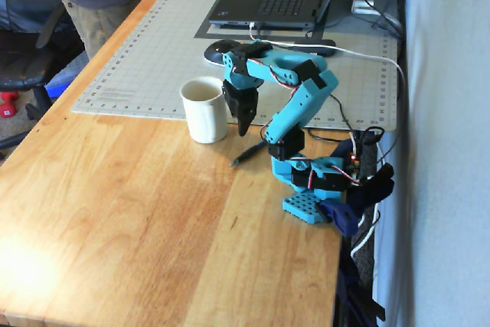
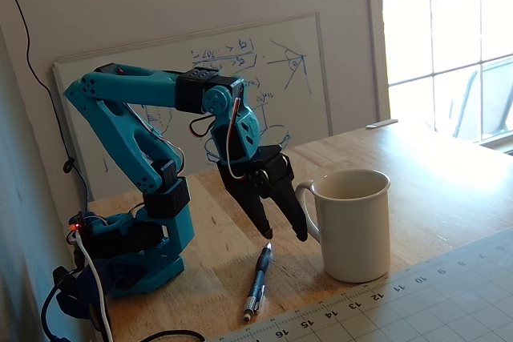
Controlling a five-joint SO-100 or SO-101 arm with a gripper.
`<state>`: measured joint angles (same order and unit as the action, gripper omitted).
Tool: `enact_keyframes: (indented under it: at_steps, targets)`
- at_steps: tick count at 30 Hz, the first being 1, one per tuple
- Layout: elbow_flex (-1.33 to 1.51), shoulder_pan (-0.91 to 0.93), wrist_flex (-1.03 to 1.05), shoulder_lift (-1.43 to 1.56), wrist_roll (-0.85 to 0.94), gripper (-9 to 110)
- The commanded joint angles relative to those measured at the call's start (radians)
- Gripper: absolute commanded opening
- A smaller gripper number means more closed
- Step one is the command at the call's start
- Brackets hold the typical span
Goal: Grasp a pen and put it in a mug.
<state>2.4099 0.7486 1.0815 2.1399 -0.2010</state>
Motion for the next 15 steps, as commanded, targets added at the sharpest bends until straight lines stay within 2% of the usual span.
enact_keyframes:
  at_steps: [1, 9, 15]
  targets:
    - [-0.018, 0.014, -0.015, -0.003, 0.101, 24]
    - [0.025, 0.041, -0.014, -0.014, 0.290, 24]
    - [0.080, 0.084, -0.015, -0.012, 0.314, 24]
